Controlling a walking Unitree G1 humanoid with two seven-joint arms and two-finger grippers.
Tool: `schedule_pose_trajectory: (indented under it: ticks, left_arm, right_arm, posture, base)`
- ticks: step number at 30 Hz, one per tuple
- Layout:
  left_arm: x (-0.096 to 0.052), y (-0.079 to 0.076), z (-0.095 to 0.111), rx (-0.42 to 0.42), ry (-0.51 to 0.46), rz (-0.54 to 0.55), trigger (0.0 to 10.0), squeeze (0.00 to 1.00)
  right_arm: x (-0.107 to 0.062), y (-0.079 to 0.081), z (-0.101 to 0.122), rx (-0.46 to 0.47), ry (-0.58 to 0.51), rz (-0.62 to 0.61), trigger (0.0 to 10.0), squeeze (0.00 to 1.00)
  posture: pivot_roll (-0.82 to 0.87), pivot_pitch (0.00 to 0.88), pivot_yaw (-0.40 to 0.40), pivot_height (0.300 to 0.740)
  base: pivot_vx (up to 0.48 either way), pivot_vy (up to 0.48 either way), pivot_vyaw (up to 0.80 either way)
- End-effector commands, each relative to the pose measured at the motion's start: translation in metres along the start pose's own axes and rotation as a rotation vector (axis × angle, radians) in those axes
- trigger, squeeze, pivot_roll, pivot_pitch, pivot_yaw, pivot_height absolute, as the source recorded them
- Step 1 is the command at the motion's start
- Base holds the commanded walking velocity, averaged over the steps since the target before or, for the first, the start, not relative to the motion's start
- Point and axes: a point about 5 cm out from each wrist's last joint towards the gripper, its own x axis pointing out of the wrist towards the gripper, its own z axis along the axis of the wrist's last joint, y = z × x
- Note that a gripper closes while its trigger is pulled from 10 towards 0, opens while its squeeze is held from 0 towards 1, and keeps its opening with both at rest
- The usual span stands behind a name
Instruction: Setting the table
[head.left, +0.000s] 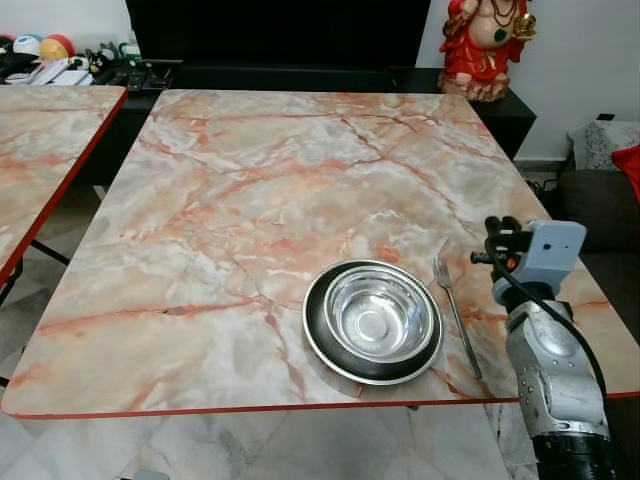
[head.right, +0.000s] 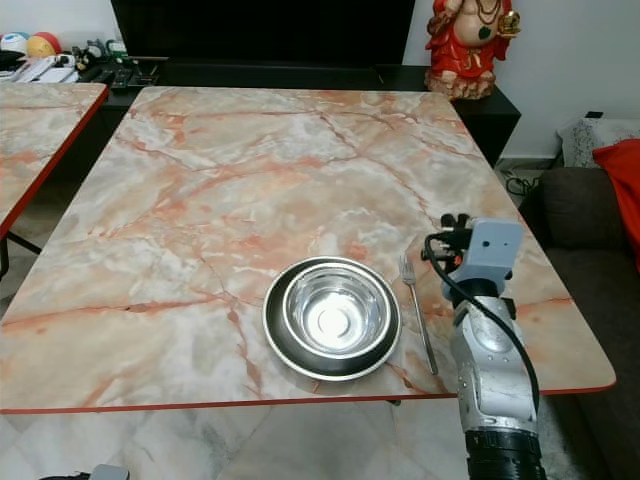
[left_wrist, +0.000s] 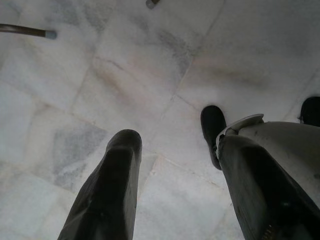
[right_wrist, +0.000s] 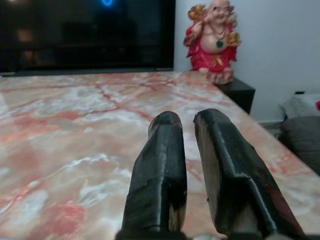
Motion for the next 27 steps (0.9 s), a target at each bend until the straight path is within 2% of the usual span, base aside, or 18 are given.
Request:
schedule_pose_trajectory:
  ticks: [1, 13, 21, 27]
  left_arm:
    - [-0.001, 0.0, -0.007, 0.005, 0.034, 0.004, 10.0, 0.0]
    - [0.0, -0.003, -0.004, 0.006, 0.036, 0.0, 10.0, 0.0]
    - [0.0, 0.001, -0.004, 0.024, 0.049, 0.0, 10.0, 0.0]
    - [-0.001, -0.001, -0.009, 0.034, 0.063, -0.012, 10.0, 0.0]
  right_arm:
    - [-0.004, -0.005, 0.004, 0.019, -0.037, -0.021, 10.0, 0.0]
    - [-0.007, -0.002, 0.007, 0.052, -0.078, -0.03, 10.0, 0.0]
    - [-0.009, 0.006, 0.002, 0.037, -0.07, -0.017, 10.0, 0.0]
    - [-0.008, 0.001, 0.003, 0.025, -0.073, -0.026, 10.0, 0.0]
  posture:
    - [0.01, 0.085, -0.032, 0.74]
    - [0.01, 0.031, -0.031, 0.74]
    - [0.02, 0.02, -0.022, 0.74]
    - [0.02, 0.016, -0.019, 0.74]
  base:
    - [0.0, 0.0, 0.0]
    - [0.0, 0.0, 0.0]
    - [0.0, 0.0, 0.0]
    - [0.0, 0.454, 0.0]
